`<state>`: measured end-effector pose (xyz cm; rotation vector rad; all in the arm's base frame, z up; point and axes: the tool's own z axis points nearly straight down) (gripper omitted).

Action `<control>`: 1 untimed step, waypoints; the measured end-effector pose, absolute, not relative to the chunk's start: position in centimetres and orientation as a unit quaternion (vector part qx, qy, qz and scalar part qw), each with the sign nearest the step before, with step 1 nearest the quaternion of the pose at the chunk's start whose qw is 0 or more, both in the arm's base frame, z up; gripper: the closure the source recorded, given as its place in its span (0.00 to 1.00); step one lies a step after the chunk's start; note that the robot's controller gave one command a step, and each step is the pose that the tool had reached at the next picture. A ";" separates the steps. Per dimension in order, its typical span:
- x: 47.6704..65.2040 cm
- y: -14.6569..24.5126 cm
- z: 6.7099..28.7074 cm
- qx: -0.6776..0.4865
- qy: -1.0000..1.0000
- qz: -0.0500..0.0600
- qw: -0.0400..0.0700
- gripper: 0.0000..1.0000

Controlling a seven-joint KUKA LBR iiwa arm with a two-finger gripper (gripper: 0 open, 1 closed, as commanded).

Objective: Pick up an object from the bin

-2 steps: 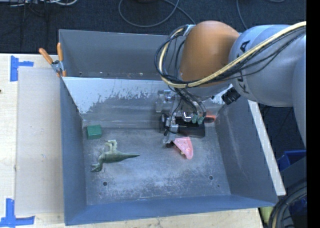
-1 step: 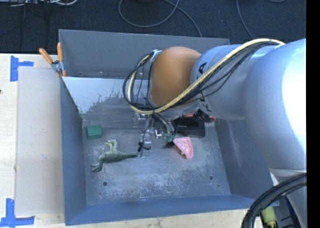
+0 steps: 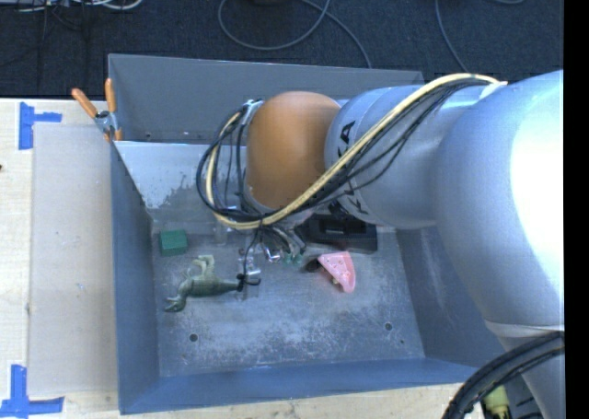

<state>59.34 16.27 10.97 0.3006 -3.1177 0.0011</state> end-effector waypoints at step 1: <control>58.4 17.9 11.7 0.091 -0.996 -0.001 0.000 0.00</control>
Offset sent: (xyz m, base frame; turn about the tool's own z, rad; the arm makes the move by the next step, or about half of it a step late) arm -0.0173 0.0334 -0.0397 -0.1531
